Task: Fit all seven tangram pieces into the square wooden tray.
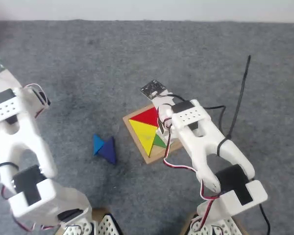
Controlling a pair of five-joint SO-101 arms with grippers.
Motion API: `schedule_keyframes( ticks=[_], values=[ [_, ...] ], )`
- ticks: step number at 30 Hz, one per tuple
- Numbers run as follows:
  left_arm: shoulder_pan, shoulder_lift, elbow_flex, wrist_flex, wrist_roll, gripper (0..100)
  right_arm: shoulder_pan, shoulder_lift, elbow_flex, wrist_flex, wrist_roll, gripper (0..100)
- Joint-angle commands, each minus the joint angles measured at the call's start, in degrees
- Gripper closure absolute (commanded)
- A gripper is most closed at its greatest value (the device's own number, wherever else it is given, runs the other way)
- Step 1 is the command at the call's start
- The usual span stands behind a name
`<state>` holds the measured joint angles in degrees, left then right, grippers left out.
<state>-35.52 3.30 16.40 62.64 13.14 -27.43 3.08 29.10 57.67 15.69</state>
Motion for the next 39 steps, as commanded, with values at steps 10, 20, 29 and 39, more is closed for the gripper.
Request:
schedule_keyframes(
  ticks=[10,20,29,39],
  values=[
    [0.35,-0.79,-0.31,0.09,-0.26,80,10.95,-6.9,-6.24,-0.48,0.7,49.3],
    [0.62,-0.79,-0.31,0.18,-0.26,80,18.86,2.68,-9.41,-2.42,8.53,49.3],
    [0.53,-0.62,0.22,0.0,-0.26,80,15.78,19.65,-22.42,2.51,8.62,49.3],
    [0.53,-0.53,0.4,-1.41,-0.35,81,11.91,19.74,-18.02,8.4,9.58,49.3]
  ],
)
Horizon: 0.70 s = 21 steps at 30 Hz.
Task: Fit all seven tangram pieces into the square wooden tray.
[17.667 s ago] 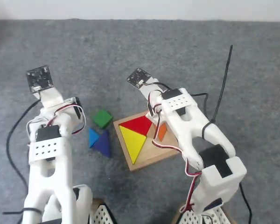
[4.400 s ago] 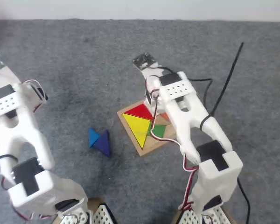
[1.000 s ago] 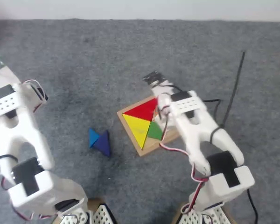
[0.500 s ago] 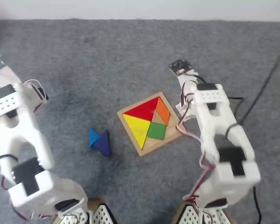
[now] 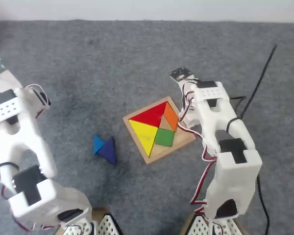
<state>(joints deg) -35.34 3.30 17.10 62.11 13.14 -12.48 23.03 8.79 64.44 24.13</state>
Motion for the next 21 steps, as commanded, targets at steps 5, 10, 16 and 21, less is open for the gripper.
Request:
schedule_keyframes(
  ticks=[5,10,16,21],
  values=[
    [0.35,-0.53,-0.31,-0.7,-1.67,81,-5.93,-5.23,8.09,1.1,0.88,49.3],
    [0.35,-0.53,-0.4,-0.7,-1.85,81,-11.03,-12.09,16.97,-1.71,-1.41,49.3],
    [0.44,-0.79,-0.75,0.09,-5.71,81,-9.63,-21.76,20.4,-2.42,-6.33,49.3],
    [0.26,-1.14,-6.99,8.44,-10.73,81,-8.4,-31.87,20.84,-2.86,-8.88,49.3]
  ],
)
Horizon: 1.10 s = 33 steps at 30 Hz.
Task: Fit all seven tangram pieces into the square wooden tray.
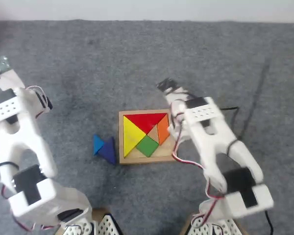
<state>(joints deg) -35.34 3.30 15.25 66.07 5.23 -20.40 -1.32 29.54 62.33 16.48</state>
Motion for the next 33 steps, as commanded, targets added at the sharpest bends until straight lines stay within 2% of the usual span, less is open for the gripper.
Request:
schedule_keyframes(
  ticks=[1,4,6,10,13,16,21,24,28,33],
  values=[
    [0.44,-1.23,-7.08,6.86,-4.04,81,-2.24,-9.36,0.7,-1.01,-1.23,49.3],
    [1.23,-1.32,-15.25,16.0,-10.02,81,-8.66,-13.23,3.25,-2.51,-1.23,49.3],
    [1.76,-3.08,-21.41,21.45,-13.19,81,-9.01,-15.78,7.12,-5.85,-1.32,49.3],
    [1.93,-14.77,-26.07,25.67,-19.6,81,-6.37,-25.19,16.35,-10.68,-1.85,49.4],
    [3.96,-24.35,-17.98,27.87,-27.6,81,-3.12,-33.1,21.63,-9.19,-1.67,49.4],
    [6.86,-28.57,-2.86,26.64,-31.38,81,0.04,-36.97,26.81,-8.4,2.2,49.4],
    [15.03,-26.02,13.14,21.71,-31.65,81,7.43,-38.02,32.88,-8.92,6.33,49.4],
    [22.86,-24.44,15.87,21.71,-30.42,80,14.81,-38.11,33.67,-9.1,6.51,49.4],
    [30.33,-23.38,16.57,17.58,-24.09,80,23.16,-38.11,35.69,-13.76,6.24,49.4],
    [34.2,-19.08,19.21,11.43,-18.37,81,23.87,-38.11,38.07,-17.19,6.42,49.4]
  ],
)
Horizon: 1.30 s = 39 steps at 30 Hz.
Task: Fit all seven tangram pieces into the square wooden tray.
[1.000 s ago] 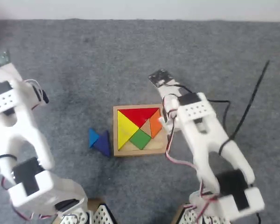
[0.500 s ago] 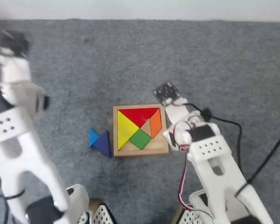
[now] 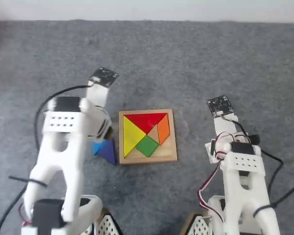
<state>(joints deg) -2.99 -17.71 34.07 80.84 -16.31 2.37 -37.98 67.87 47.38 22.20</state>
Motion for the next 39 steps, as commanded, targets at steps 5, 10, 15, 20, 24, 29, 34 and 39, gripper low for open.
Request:
schedule_keyframes(
  ticks=[5,10,15,20,24,29,34,39],
  values=[
    [2.55,12.31,1.71,-7.47,4.4,81,-0.48,-1.36,1.58,-4.62,0.88,49.4],
    [2.37,19.25,1.89,-8.53,4.84,81,-0.48,-1.1,2.02,-6.37,0.88,49.4],
    [2.46,18.81,5.67,-8.53,6.15,80,-0.48,-0.84,2.11,-6.55,0.79,49.4],
    [1.14,16.0,11.82,-9.32,5.98,80,-1.19,-0.84,2.11,-6.55,0.79,49.4],
    [0.97,13.01,14.37,-10.29,5.98,80,-1.36,-0.75,2.11,-6.55,0.88,49.4],
    [-1.85,8.7,11.3,-8.18,6.07,80,-1.19,-0.75,2.11,-6.55,0.88,49.4],
    [-14.07,-1.58,7.25,-11.25,5.45,80,-1.27,-0.75,2.11,-6.55,0.88,49.4],
    [-21.71,-4.31,6.9,-9.76,0.44,80,-1.27,-0.75,2.11,-6.46,0.88,49.4]
  ],
)
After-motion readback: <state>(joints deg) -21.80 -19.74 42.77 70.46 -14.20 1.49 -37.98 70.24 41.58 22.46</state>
